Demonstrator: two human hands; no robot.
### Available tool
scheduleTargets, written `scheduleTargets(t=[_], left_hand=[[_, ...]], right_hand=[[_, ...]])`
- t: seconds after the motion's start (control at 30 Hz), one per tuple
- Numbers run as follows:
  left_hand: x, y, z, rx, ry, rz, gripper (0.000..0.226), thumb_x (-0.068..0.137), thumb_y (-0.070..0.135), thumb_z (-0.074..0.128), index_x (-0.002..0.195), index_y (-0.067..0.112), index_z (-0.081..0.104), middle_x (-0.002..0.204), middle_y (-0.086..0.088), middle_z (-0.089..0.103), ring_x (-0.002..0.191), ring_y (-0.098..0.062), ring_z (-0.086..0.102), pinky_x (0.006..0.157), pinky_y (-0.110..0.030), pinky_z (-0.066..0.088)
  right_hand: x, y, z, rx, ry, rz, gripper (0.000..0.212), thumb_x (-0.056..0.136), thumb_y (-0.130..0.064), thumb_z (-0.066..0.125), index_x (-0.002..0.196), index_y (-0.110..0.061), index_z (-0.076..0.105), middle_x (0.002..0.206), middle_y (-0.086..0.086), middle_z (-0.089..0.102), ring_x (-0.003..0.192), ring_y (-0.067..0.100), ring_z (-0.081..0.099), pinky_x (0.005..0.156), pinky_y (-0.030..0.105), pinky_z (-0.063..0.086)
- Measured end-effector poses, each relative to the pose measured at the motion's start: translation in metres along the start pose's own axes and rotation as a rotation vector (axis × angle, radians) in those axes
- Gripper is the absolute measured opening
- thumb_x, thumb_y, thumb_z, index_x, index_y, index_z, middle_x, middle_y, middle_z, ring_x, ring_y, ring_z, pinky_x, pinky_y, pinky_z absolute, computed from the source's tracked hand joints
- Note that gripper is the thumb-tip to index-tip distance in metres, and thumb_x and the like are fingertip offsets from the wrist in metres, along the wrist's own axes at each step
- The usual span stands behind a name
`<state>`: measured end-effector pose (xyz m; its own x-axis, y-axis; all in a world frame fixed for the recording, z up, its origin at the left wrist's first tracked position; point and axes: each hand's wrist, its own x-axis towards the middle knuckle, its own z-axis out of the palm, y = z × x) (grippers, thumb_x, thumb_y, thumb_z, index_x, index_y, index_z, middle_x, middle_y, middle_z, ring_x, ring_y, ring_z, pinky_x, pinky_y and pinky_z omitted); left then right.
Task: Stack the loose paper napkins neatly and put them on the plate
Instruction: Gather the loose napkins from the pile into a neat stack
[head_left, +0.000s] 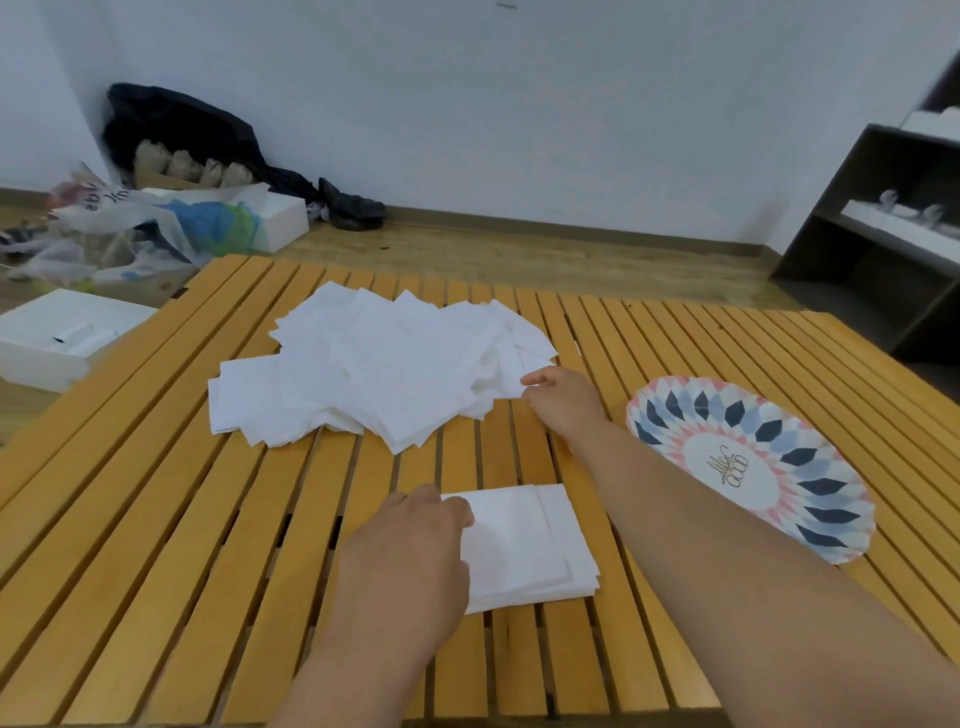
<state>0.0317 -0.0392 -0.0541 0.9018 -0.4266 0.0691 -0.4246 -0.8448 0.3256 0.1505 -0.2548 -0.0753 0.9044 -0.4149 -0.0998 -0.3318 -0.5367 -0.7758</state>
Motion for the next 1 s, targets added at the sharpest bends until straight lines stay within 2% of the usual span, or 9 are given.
scheduleTargets(t=[0.07, 0.17, 0.27, 0.43, 0.5, 0.57, 0.73, 0.87, 1.0], left_hand=[[0.0, -0.001, 0.0, -0.01, 0.005, 0.004, 0.043, 0.094, 0.026, 0.05, 0.134, 0.039, 0.043, 0.128, 0.017, 0.046, 0.117, -0.004, 0.044, 0.076, -0.018, 0.04], [0.001, -0.001, -0.001, -0.017, 0.005, -0.002, 0.044, 0.094, 0.026, 0.05, 0.136, 0.038, 0.041, 0.128, 0.015, 0.047, 0.117, -0.006, 0.044, 0.077, -0.02, 0.041], [0.001, -0.001, -0.001, -0.008, 0.003, -0.003, 0.044, 0.094, 0.026, 0.05, 0.136, 0.037, 0.041, 0.127, 0.015, 0.047, 0.117, -0.007, 0.044, 0.078, -0.022, 0.042], [-0.001, 0.002, -0.002, 0.011, 0.006, -0.016, 0.043, 0.093, 0.023, 0.051, 0.134, 0.034, 0.045, 0.124, 0.012, 0.05, 0.115, -0.009, 0.047, 0.073, -0.022, 0.043], [-0.001, 0.003, -0.001, 0.022, 0.005, -0.023, 0.039, 0.092, 0.021, 0.052, 0.13, 0.032, 0.048, 0.122, 0.011, 0.051, 0.113, -0.01, 0.048, 0.073, -0.023, 0.044], [0.0, 0.002, -0.001, 0.031, 0.002, -0.029, 0.036, 0.092, 0.02, 0.053, 0.127, 0.029, 0.051, 0.119, 0.01, 0.052, 0.111, -0.011, 0.049, 0.071, -0.023, 0.044], [0.0, 0.001, 0.0, 0.015, -0.001, -0.028, 0.036, 0.091, 0.018, 0.054, 0.125, 0.028, 0.052, 0.118, 0.008, 0.052, 0.111, -0.012, 0.048, 0.071, -0.024, 0.044], [0.003, -0.001, 0.002, 0.012, -0.003, -0.031, 0.039, 0.091, 0.017, 0.054, 0.128, 0.028, 0.05, 0.121, 0.008, 0.051, 0.113, -0.012, 0.047, 0.07, -0.023, 0.041], [0.002, 0.0, 0.001, 0.018, -0.006, -0.034, 0.038, 0.091, 0.017, 0.054, 0.127, 0.028, 0.051, 0.122, 0.008, 0.051, 0.112, -0.012, 0.047, 0.069, -0.023, 0.04]], right_hand=[[0.01, 0.001, 0.003, -0.016, -0.018, 0.021, 0.025, 0.081, -0.02, 0.052, 0.096, -0.036, 0.065, 0.117, -0.003, 0.061, 0.118, 0.026, 0.047, 0.102, 0.045, 0.042], [0.017, 0.003, 0.003, -0.078, -0.04, 0.019, 0.035, 0.083, -0.017, 0.052, 0.112, -0.03, 0.067, 0.135, 0.001, 0.054, 0.133, 0.026, 0.036, 0.109, 0.044, 0.035], [0.02, 0.006, 0.001, -0.161, -0.045, -0.002, 0.041, 0.085, -0.019, 0.055, 0.124, -0.025, 0.062, 0.138, 0.003, 0.052, 0.134, 0.024, 0.037, 0.111, 0.042, 0.034], [0.019, 0.005, -0.004, -0.153, -0.06, -0.034, 0.044, 0.082, -0.019, 0.057, 0.125, -0.028, 0.06, 0.142, 0.005, 0.045, 0.131, 0.023, 0.041, 0.106, 0.035, 0.039], [0.019, 0.002, -0.006, -0.143, -0.088, -0.034, 0.045, 0.079, -0.019, 0.056, 0.119, -0.037, 0.061, 0.143, 0.003, 0.042, 0.132, 0.021, 0.038, 0.105, 0.037, 0.04], [0.02, -0.001, -0.006, -0.164, -0.122, -0.026, 0.044, 0.08, -0.018, 0.055, 0.119, -0.037, 0.061, 0.143, 0.002, 0.042, 0.134, 0.022, 0.034, 0.107, 0.04, 0.039], [0.026, -0.009, -0.001, -0.203, -0.165, -0.02, 0.042, 0.084, -0.016, 0.059, 0.125, -0.023, 0.061, 0.14, 0.001, 0.049, 0.135, 0.023, 0.036, 0.111, 0.04, 0.034], [0.023, -0.01, 0.0, -0.119, -0.093, -0.035, 0.04, 0.084, -0.007, 0.058, 0.124, -0.011, 0.061, 0.137, 0.005, 0.054, 0.131, 0.023, 0.043, 0.109, 0.034, 0.036], [0.013, -0.018, -0.01, 0.01, -0.031, -0.082, 0.043, 0.087, 0.001, 0.054, 0.13, -0.004, 0.055, 0.142, 0.01, 0.048, 0.134, 0.023, 0.04, 0.103, 0.025, 0.033]])
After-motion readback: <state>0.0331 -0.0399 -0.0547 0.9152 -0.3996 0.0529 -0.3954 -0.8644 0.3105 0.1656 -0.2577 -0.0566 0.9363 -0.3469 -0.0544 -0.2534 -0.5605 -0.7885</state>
